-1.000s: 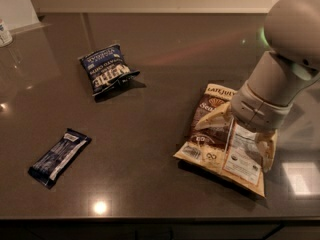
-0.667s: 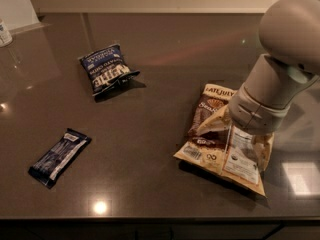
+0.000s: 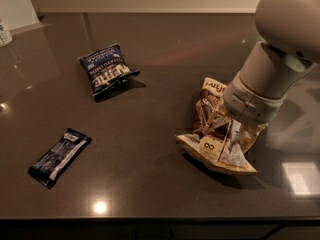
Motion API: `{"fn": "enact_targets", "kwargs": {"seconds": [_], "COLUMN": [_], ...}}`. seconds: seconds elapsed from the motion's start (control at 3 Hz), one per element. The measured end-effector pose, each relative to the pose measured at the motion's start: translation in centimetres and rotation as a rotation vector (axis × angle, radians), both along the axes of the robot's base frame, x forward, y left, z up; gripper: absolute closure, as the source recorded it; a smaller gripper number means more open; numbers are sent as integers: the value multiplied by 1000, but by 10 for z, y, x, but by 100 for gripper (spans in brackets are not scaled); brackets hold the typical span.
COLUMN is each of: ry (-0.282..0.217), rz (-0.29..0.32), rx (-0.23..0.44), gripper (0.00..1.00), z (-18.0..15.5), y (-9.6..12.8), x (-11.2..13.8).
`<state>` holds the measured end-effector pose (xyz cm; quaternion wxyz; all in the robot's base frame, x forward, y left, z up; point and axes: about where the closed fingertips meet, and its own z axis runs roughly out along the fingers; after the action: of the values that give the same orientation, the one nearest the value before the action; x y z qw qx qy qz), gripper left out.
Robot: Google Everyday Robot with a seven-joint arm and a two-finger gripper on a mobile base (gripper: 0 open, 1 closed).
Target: Pick brown chip bag
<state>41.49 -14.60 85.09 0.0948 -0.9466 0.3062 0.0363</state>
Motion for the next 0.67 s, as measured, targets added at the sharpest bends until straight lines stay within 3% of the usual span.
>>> {"fn": "enact_targets", "kwargs": {"seconds": [0.33,0.67], "ry": [-26,-69], "rz": [-41,-93], "rx": [15,42], "gripper": [100,100], "z": [22,50], "y": [13,28], "x": [8,24]}}
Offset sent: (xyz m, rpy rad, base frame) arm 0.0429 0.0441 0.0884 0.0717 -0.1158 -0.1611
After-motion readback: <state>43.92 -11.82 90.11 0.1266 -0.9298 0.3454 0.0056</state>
